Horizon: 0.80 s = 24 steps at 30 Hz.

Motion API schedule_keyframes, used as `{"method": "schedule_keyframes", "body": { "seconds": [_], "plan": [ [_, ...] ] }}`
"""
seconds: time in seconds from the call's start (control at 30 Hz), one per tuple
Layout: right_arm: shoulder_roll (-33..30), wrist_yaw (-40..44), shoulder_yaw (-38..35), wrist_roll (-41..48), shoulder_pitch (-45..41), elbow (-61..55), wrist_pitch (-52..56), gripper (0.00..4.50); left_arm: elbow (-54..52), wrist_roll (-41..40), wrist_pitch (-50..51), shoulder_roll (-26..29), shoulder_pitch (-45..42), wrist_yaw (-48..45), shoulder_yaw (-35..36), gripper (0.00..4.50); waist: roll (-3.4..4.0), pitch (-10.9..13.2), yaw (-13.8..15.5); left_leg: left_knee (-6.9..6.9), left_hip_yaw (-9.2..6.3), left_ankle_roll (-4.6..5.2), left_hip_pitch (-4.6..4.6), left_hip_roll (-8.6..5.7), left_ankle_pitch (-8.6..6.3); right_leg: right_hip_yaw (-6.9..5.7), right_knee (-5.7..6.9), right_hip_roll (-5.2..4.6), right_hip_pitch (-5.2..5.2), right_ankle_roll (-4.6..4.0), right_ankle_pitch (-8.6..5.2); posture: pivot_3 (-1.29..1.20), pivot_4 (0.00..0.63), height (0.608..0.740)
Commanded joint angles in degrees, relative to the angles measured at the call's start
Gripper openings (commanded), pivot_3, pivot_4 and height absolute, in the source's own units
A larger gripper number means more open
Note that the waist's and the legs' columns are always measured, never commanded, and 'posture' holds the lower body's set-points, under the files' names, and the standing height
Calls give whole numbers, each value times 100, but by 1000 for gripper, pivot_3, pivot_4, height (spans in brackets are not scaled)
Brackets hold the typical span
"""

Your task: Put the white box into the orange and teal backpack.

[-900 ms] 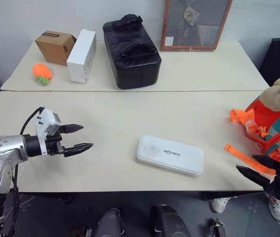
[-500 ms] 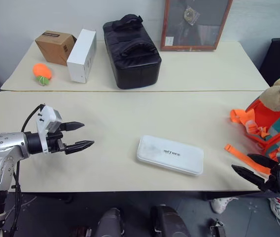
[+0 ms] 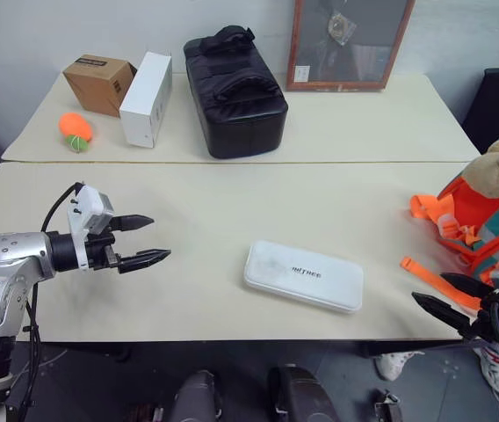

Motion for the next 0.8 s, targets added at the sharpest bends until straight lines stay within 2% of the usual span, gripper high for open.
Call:
{"method": "schedule_keyframes", "body": {
  "seconds": [0.03, 0.33, 0.4, 0.6, 0.8],
  "plan": [
    [-237, 204, 200, -33, -177, -174, -59, 3200, -127, 119, -194, -139, -173, -179, -502, 3581, 0, 0, -5, 2, 0, 0, 0, 0, 0, 0, 1, 1, 0, 1, 0, 0, 150, 740],
    [-794, 742, 1241, -575, -1083, 374, -320, 17, 741, 1046, -975, -903, -1024, -382, -1954, 648, -1, 0, 5, 14, 3, -8, -3, -1, 6, 1, 5, 10, -1, 3, 2, 0, 150, 740],
    [-807, 819, 1530, -706, -1345, 553, -368, 0, 869, 1184, -1084, -1113, -1117, -340, -2120, 14, -1, 0, 2, 17, 4, -19, -5, -1, 13, 2, 6, 12, -3, 4, 2, 0, 150, 740],
    [-734, 831, 2365, -1288, -2094, 1061, -585, 0, 991, 1481, -1111, -1700, -1275, -128, -2477, 14, -1, 0, 6, 42, 5, -24, -12, 0, 15, 3, 20, 11, -5, 5, 2, 0, 150, 740],
    [-691, 947, 2624, -1323, -2398, 1135, -566, 0, 806, 1501, -987, -1967, -1281, -49, -2525, 14, -1, 0, 11, 55, 2, -23, -14, 2, 15, 2, 27, 10, -4, 6, 3, 0, 150, 740]
  ]
}}
